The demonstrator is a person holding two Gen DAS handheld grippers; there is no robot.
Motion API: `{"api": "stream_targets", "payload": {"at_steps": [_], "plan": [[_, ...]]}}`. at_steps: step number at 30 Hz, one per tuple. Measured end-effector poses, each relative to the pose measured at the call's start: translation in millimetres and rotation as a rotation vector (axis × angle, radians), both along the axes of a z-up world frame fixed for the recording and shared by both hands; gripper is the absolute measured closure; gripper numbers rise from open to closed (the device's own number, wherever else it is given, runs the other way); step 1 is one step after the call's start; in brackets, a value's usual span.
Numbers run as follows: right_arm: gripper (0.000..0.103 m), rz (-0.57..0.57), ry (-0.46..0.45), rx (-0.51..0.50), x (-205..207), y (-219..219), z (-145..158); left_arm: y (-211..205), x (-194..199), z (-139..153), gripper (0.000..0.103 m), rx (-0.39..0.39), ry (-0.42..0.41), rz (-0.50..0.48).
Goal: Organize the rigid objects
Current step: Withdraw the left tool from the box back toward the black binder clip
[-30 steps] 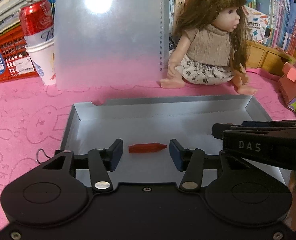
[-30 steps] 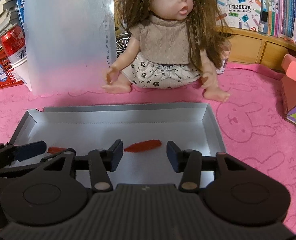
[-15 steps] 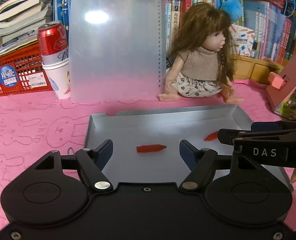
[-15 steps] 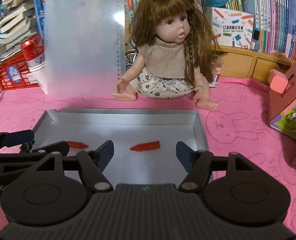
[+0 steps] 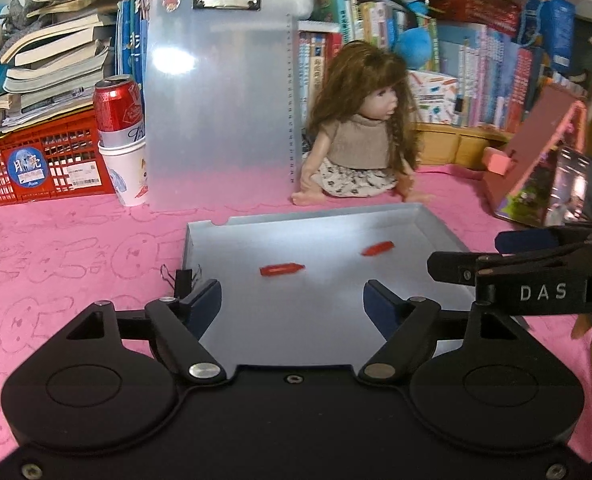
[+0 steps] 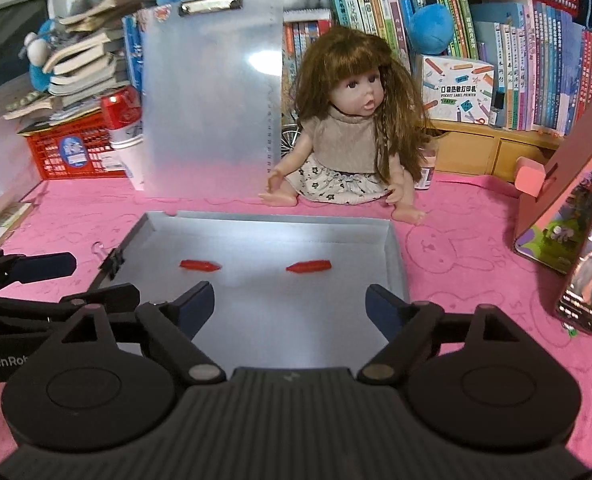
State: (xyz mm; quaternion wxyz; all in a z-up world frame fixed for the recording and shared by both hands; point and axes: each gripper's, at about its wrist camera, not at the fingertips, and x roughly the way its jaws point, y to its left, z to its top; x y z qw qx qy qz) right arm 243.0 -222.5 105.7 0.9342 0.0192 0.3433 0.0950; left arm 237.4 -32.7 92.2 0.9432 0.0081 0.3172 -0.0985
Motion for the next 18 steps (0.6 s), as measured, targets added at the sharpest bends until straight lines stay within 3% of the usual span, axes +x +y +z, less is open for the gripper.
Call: {"api": "stream_targets", "payload": {"at_steps": [6, 18], "plan": [[0.005, 0.025, -0.056, 0.0, -38, -5, 9, 4, -37, 1, 0.026, -0.033, 0.005, -0.029], [0.002, 0.082, -0.102, 0.016, -103, -4, 6, 8, -108, -6, 0.024, -0.039, -0.015, -0.101]]}}
